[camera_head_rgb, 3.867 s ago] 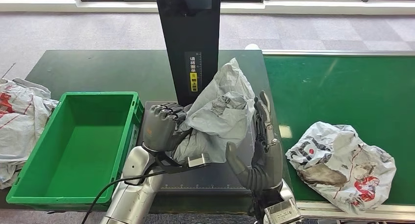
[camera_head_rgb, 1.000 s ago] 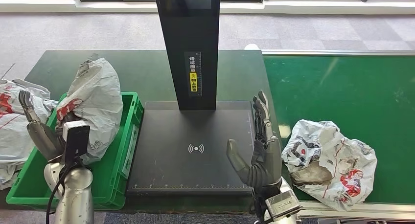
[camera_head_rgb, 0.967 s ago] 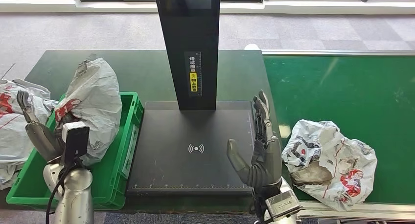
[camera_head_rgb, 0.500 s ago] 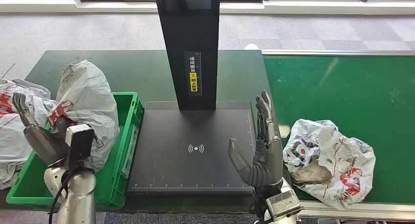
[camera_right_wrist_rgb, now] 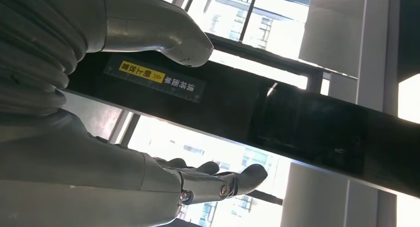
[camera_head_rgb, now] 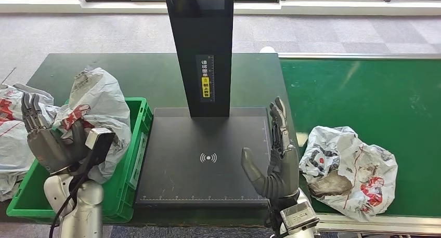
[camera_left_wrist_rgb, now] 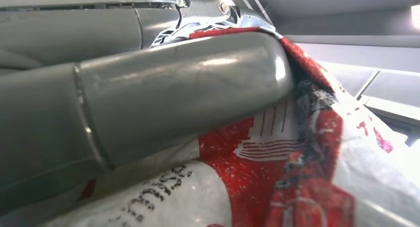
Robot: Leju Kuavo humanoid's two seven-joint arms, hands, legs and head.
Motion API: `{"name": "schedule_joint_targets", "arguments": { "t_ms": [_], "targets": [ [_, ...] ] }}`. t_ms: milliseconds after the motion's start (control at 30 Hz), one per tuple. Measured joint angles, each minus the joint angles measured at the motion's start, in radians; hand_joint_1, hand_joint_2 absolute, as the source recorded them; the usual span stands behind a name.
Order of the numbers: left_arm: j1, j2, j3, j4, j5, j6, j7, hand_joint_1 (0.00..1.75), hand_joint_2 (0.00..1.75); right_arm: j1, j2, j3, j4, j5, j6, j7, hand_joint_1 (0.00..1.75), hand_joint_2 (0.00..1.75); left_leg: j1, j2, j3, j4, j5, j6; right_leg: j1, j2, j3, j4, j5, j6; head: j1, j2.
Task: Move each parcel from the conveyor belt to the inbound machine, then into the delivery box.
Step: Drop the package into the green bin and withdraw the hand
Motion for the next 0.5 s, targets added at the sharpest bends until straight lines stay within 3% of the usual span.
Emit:
{"name": "schedule_joint_targets", "arguments": {
  "t_ms": [233, 367, 433, 500],
  "targets": [
    [-0.003, 0.02, -0.051, 0.02, -0.1, -0.024, 0.147, 0.0, 0.0, 0.0, 0.0, 0.0, 0.011, 0.043, 0.014, 0.0, 0.0, 1.75, 0.0, 0.0, 0.0, 0.0, 0.0, 0.0, 0.0, 0.0, 0.0, 0.0, 0.0, 0.0, 0.0, 0.0],
    [-0.001, 0.043, -0.084, 0.019, -0.245, -0.051, 0.225, 0.0, 0.0, 0.001, 0.0, -0.001, 0.016, 0.052, 0.015, 0.0, 0.0, 1.75, 0.0, 0.0, 0.0, 0.0, 0.0, 0.0, 0.0, 0.0, 0.0, 0.0, 0.0, 0.0, 0.0, 0.0],
    [-0.002, 0.069, -0.122, 0.019, -0.335, -0.163, 0.327, 0.0, 0.0, 0.004, 0.0, -0.004, 0.018, 0.061, 0.018, 0.0, 0.0, 1.75, 0.0, 0.0, 0.0, 0.0, 0.0, 0.0, 0.0, 0.0, -0.001, 0.0, 0.0, 0.0, 0.0, 0.0],
    [-0.01, 0.114, -0.2, 0.022, -0.38, -0.333, 0.451, 0.0, 0.0, 0.008, 0.0, -0.013, 0.019, 0.071, 0.025, 0.0, 0.0, 1.75, 0.0, 0.0, 0.0, 0.0, 0.0, 0.0, 0.0, -0.001, -0.001, 0.0, 0.0, 0.0, 0.0, 0.0]
  ]
}}
